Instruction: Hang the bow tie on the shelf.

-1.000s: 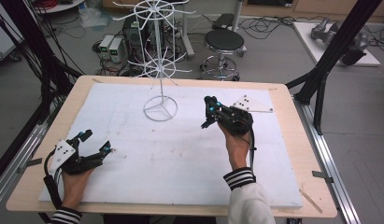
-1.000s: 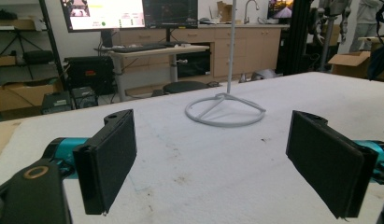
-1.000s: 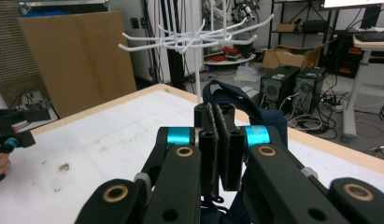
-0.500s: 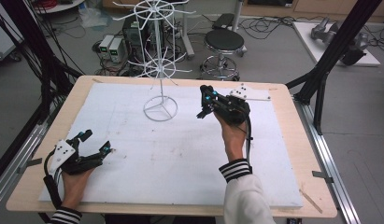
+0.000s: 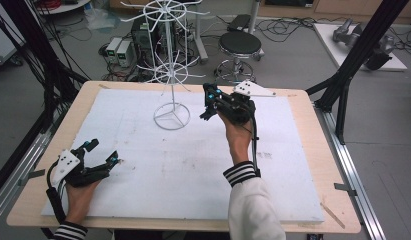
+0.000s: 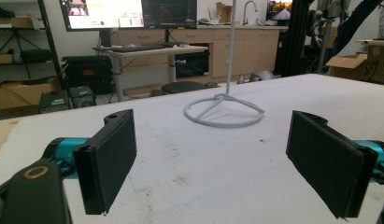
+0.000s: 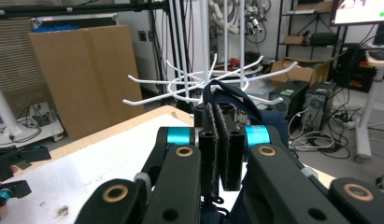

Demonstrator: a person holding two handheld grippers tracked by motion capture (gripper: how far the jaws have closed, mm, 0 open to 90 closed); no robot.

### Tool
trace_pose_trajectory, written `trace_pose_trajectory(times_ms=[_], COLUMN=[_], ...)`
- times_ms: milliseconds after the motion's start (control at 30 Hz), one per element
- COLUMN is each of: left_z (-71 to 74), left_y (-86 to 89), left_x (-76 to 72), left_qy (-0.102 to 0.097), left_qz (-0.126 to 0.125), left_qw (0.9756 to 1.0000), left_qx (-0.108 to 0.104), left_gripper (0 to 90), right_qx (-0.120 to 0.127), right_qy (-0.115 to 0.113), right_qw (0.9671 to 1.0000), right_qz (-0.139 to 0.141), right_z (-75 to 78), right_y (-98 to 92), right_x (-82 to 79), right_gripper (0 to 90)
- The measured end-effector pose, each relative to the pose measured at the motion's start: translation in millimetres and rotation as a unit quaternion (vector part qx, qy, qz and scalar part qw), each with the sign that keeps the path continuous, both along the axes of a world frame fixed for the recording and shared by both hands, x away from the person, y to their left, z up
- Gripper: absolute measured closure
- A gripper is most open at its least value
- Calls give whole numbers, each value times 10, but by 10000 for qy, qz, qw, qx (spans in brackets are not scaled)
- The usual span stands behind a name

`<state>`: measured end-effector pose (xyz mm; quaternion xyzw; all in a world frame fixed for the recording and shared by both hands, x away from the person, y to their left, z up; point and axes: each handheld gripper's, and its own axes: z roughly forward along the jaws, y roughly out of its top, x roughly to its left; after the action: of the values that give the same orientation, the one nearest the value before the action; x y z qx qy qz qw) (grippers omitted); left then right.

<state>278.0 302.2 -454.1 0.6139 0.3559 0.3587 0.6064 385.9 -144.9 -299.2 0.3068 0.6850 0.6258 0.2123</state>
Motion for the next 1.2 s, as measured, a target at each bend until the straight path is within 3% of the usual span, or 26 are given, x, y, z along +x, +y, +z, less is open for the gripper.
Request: trace_pose_trajectory(times_ms=[233, 733, 1200], left_z=[0, -4, -4], left_y=[0, 7, 7], left_x=[-1, -9, -10], left_qy=[-2, -47, -55], left_qz=[-9, 6, 5], left_qw=[10000, 10000, 10000], left_qx=[-8, -33, -37], left_gripper=[166, 165, 165], right_qx=[-31, -52, -194], right_qy=[-79, -2, 76], right_qw=[10000, 10000, 9997], right_qz=[21, 69, 150], right_z=[84, 184, 166], right_y=[129, 372, 554], right_x=[69, 180, 256], right_gripper=[880, 880, 879])
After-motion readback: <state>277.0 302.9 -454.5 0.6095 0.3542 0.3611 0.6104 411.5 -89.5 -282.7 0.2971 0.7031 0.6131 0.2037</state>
